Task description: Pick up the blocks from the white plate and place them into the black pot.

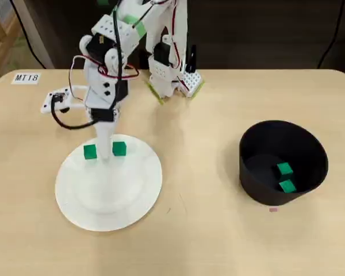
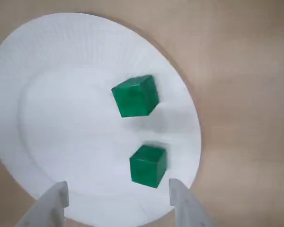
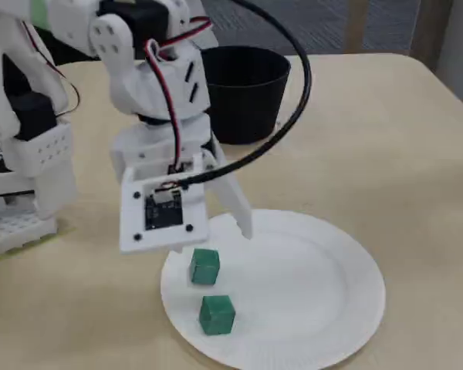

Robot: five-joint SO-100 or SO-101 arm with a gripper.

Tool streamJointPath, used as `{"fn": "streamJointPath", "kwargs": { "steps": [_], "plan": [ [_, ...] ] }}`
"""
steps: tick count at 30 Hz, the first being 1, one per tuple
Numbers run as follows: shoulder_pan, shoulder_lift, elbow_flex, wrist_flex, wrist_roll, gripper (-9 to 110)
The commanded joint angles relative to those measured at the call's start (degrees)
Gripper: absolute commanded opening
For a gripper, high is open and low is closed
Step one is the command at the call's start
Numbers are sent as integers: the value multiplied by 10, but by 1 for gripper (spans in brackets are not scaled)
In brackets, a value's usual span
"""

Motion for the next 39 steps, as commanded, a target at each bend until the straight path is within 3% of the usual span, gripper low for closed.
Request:
{"fn": "streamJointPath", "kwargs": {
  "steps": [1, 21, 39],
  "plan": [
    [-3, 25, -7, 23, -5, 31],
    [-27, -18, 59, 4, 24, 33],
    [-25, -69, 62, -45, 62, 27]
  ]
}}
